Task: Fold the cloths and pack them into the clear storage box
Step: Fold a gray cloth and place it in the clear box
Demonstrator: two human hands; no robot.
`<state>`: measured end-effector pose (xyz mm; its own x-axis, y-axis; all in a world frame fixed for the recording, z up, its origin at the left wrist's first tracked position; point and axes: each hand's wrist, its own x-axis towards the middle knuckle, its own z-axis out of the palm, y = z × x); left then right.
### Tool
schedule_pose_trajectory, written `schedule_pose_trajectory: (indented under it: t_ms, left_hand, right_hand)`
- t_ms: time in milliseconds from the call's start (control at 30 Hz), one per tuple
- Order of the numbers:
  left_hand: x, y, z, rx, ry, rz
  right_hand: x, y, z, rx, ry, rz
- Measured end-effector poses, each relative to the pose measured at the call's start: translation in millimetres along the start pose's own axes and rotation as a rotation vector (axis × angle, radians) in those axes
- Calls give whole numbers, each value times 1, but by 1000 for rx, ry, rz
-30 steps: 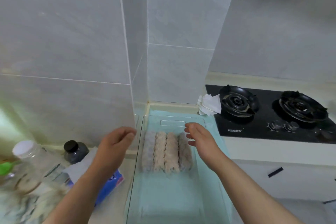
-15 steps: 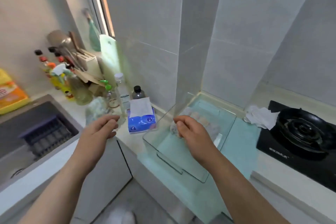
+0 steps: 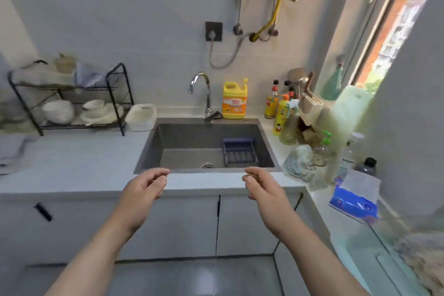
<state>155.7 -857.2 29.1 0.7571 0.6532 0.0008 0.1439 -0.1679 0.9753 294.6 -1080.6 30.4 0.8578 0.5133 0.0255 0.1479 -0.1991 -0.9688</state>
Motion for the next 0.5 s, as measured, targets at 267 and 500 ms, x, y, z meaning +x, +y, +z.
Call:
schedule_pose_trajectory:
  t_ms: [267, 500]
  left_hand:
    - [-41, -71, -242, -21, 348, -84]
    - [-64, -103, -371, -40, 509, -156]
  right_hand:
    - [-2, -49, 238, 21, -357, -30]
    - [-7, -78, 383, -30, -555, -41]
